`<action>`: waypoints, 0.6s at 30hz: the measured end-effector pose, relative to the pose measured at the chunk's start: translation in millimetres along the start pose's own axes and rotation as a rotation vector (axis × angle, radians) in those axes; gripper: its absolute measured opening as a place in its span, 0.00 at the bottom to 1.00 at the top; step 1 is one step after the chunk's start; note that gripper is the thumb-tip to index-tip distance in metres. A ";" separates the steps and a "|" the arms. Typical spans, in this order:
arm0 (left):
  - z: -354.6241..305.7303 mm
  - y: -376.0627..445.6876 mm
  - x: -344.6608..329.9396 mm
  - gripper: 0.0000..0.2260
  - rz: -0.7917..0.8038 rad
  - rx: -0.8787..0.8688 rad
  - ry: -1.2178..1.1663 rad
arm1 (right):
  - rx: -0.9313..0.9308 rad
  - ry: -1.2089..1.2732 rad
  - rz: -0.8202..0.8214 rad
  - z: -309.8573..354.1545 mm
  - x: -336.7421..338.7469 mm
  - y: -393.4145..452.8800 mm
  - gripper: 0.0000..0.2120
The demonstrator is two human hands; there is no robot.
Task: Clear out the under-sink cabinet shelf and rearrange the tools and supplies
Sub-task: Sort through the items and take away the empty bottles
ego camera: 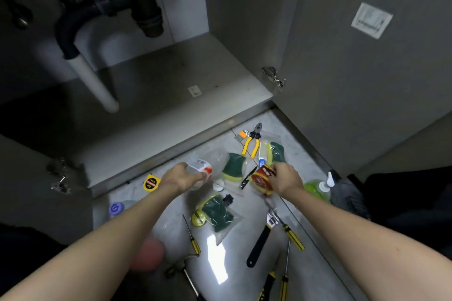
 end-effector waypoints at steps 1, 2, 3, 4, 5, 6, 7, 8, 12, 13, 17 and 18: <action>-5.6 -8.1 7.5 0.35 0.005 -0.026 0.026 | 0.022 0.017 -0.021 10.4 11.0 -2.6 0.05; -11.7 -16.1 16.9 0.36 -0.006 -0.056 0.037 | 0.048 0.046 -0.047 22.6 23.6 -6.1 0.05; -18.1 -24.4 27.5 0.36 -0.027 -0.085 0.034 | 0.076 0.079 -0.073 35.9 36.7 -9.2 0.06; -24.7 -32.2 38.5 0.35 -0.056 -0.116 0.018 | 0.107 0.113 -0.100 50.8 50.4 -13.1 0.07; -32.1 -40.1 50.2 0.33 -0.088 -0.146 0.001 | 0.139 0.142 -0.123 66.7 64.9 -16.3 0.08; -39.3 -46.9 60.8 0.31 -0.123 -0.168 -0.013 | 0.170 0.163 -0.139 82.3 78.3 -18.6 0.09; -45.7 -54.5 72.9 0.30 -0.163 -0.185 -0.023 | 0.206 0.170 -0.162 99.6 93.7 -21.3 0.08; -51.9 -62.7 85.4 0.30 -0.202 -0.202 -0.030 | 0.245 0.159 -0.191 117.7 110.6 -25.5 0.09; -67.6 -94.8 130.7 0.30 -0.340 -0.273 -0.053 | 0.448 0.027 -0.309 182.4 179.7 -47.1 0.08; -68.7 -103.1 141.6 0.29 -0.366 -0.292 -0.087 | 0.496 0.002 -0.337 194.9 196.7 -54.6 0.07; -80.1 -136.7 174.0 0.25 -0.417 -0.373 -0.332 | 0.586 0.063 -0.458 212.4 260.3 -89.4 0.08; -86.6 -145.8 180.1 0.24 -0.417 -0.395 -0.427 | 0.589 0.127 -0.500 207.8 273.8 -98.7 0.10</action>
Point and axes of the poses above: each hand's wrist, its own y-axis towards the middle knuckle, its own x-axis out of the back of the hand, z = x × y, the point moved 8 cm from there along y, towards the middle knuckle, and after that the axes turned 4 degrees about -z, right-handed, at the moved point
